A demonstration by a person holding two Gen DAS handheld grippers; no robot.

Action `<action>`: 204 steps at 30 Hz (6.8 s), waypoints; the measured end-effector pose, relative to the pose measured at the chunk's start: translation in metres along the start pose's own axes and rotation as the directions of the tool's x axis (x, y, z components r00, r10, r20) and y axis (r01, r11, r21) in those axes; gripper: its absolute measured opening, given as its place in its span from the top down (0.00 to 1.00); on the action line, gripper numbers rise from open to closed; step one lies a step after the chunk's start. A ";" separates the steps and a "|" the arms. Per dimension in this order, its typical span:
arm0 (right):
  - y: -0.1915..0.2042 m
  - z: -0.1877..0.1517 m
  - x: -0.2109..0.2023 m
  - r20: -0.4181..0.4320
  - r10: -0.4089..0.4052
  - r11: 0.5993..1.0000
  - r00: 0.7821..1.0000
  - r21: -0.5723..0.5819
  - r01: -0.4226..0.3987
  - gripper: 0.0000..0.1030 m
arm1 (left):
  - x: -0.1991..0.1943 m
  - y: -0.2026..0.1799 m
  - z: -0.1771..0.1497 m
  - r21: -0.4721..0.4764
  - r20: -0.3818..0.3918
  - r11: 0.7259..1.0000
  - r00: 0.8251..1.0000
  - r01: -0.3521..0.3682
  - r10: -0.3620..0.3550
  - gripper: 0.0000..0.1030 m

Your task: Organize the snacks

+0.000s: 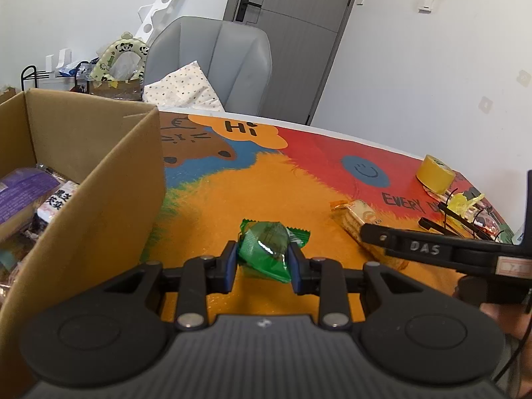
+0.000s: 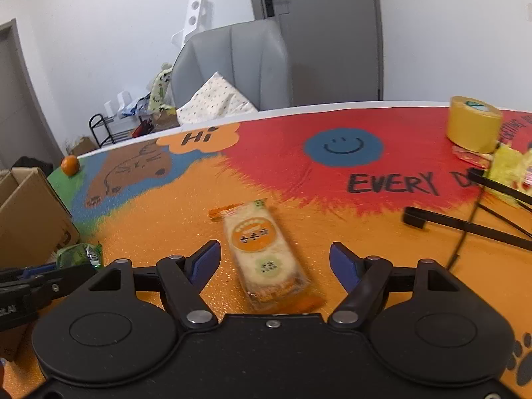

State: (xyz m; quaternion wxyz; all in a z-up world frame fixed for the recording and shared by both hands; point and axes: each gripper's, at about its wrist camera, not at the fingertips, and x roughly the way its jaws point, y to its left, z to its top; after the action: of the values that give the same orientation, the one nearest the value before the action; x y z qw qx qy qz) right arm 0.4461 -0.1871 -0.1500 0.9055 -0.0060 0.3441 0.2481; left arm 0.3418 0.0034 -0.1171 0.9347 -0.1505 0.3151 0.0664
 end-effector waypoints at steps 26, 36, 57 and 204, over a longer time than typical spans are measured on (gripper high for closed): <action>0.041 -0.023 -0.074 0.007 0.022 0.993 1.000 0.117 -0.022 0.67 | -0.043 -0.005 0.005 0.013 0.033 0.999 0.998 0.053 -0.053 0.71; 0.055 -0.023 -0.107 0.072 0.019 0.987 0.997 0.159 -0.030 0.67 | -0.080 -0.002 0.019 0.034 0.074 0.997 0.994 0.074 -0.077 0.71; 0.101 -0.012 -0.128 0.137 0.053 0.992 0.989 0.106 -0.068 0.67 | -0.144 0.054 0.049 -0.008 0.171 0.999 0.985 0.034 -0.032 0.71; 0.146 -0.118 -0.377 0.291 0.065 0.997 0.955 0.014 -0.072 0.00 | -0.386 0.073 -0.070 0.170 0.213 0.975 0.971 -0.142 0.104 0.00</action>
State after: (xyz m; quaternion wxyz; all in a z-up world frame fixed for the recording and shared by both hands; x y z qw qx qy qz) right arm 0.0649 -0.2484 0.0193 0.9371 0.0534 0.2104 0.2733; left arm -0.0199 0.0386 0.0476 0.9658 -0.0362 0.2318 0.1102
